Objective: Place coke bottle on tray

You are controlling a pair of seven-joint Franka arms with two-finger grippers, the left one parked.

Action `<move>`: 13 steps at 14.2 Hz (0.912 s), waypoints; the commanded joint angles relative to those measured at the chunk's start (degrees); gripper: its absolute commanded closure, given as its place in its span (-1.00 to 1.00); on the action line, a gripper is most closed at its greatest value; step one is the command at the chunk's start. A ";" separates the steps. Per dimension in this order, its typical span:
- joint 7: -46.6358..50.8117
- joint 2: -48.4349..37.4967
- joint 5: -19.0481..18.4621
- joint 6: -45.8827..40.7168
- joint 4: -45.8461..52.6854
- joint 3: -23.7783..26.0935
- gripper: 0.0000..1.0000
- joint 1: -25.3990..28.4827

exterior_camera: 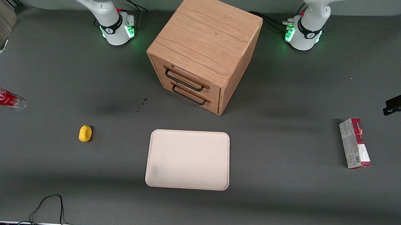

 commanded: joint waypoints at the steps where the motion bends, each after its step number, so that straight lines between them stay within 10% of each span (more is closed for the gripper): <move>1: 6.26 3.81 -0.55 0.20 6.14 1.20 1.00 6.22; 7: 30.08 10.32 -0.73 1.43 11.41 13.41 1.00 11.95; 13: 37.06 14.71 -1.26 5.74 13.08 14.04 1.00 20.12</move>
